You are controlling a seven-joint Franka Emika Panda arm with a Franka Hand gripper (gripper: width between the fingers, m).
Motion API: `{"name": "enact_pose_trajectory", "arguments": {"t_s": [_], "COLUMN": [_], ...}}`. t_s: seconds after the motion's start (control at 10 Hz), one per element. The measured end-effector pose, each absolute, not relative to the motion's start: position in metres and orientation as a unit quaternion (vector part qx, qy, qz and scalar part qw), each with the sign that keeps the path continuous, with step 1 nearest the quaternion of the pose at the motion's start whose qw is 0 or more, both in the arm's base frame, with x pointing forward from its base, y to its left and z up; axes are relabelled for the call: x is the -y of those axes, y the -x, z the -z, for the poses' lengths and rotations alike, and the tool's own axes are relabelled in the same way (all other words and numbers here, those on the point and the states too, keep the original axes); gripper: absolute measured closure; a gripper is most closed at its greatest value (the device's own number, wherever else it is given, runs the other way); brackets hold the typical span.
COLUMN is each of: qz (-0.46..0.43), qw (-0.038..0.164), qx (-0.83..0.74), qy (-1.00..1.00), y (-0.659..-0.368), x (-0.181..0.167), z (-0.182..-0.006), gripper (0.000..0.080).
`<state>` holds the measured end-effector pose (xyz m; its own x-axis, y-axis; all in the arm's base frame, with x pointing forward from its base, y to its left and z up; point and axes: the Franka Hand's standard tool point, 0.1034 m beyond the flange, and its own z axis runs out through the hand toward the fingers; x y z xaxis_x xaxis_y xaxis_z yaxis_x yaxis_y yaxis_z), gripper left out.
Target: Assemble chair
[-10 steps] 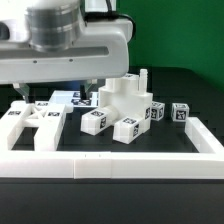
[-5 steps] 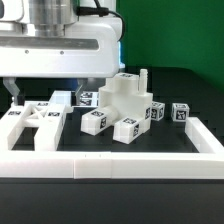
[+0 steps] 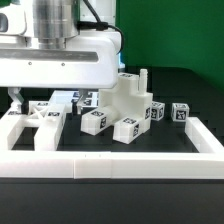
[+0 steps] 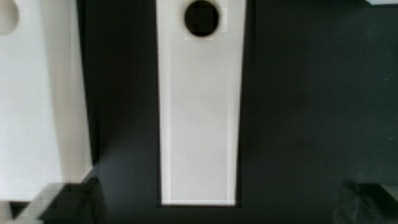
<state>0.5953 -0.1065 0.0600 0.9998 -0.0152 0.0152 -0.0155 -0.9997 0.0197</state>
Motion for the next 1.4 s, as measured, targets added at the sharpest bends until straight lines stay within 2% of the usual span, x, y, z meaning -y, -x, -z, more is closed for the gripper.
{"name": "enact_pose_trajectory", "arguments": {"t_s": [0.2, 0.6, 0.7, 1.0, 1.4], "qz": [-0.077, -0.067, -0.035, 0.023, 0.021], "qw": [0.024, 0.018, -0.011, -0.052, -0.047], "qx": [0.024, 0.029, 0.050, 0.063, 0.055], "qy": [-0.996, -0.997, -0.998, -0.996, -0.997], "y": [-0.594, -0.586, -0.579, -0.565, -0.567], "x": [0.112, 0.109, 0.111, 0.111, 0.111], "z": [-0.055, -0.050, -0.049, -0.047, -0.045], "gripper": [0.0151, 0.0151, 0.0151, 0.0151, 0.0151]}}
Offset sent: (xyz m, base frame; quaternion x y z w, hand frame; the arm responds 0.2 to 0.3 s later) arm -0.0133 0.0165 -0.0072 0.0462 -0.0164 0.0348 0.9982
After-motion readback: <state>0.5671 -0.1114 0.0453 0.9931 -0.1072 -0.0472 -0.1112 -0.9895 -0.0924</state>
